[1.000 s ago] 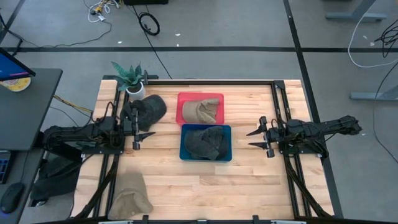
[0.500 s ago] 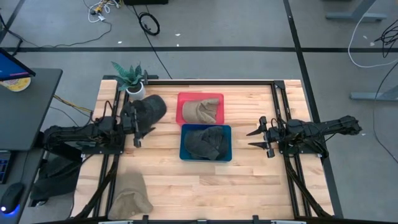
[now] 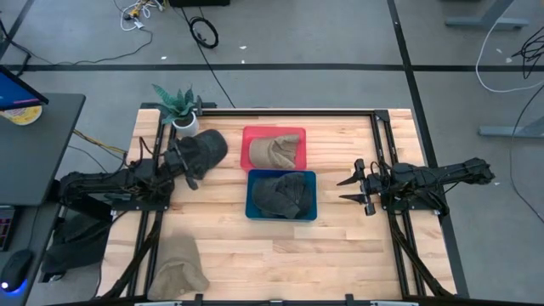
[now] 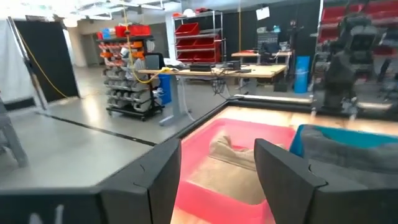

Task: Pick & Place hat
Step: Put the brown cap into the red bin

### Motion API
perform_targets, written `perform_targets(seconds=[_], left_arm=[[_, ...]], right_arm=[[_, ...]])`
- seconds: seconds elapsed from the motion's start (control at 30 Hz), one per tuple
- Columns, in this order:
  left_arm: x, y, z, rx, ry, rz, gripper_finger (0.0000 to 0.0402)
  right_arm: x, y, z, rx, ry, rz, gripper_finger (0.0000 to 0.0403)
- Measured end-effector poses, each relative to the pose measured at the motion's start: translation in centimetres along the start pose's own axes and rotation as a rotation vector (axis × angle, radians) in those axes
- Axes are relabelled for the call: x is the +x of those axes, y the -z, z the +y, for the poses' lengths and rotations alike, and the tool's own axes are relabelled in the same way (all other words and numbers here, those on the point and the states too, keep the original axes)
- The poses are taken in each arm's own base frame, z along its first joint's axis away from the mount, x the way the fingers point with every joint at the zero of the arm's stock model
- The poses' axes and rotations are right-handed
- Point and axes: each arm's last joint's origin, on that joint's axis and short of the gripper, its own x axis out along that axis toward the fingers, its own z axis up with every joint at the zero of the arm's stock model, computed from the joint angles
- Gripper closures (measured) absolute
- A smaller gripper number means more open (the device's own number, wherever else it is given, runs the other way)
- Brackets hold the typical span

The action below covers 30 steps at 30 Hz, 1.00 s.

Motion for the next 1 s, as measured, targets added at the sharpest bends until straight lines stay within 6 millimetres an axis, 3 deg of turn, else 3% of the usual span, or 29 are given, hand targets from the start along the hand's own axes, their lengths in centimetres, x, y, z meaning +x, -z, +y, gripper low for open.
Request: perform_targets(seconds=[0.17, 0.37, 0.7, 1.0], left_arm=[[0.0, -0.4, -0.2, -0.192, 0.088, -0.039, 0.0195], [-0.6, -2.6, -0.9, -0.370, 0.461, -0.223, 0.0195], [-2.9, -6.0, -0.9, -0.504, 0.901, -0.561, 0.0195], [-5.1, -7.6, -0.7, -0.576, 1.155, -0.775, 0.0195]], right_arm=[[0.0, 0.0, 0.0, 0.000, 0.000, 0.000, 0.0218], [0.0, 0.0, 0.0, 0.000, 0.000, 0.000, 0.0218], [0.0, 0.0, 0.0, 0.000, 0.000, 0.000, 0.0218], [0.0, 0.0, 0.0, 0.000, 0.000, -0.001, 0.0218]])
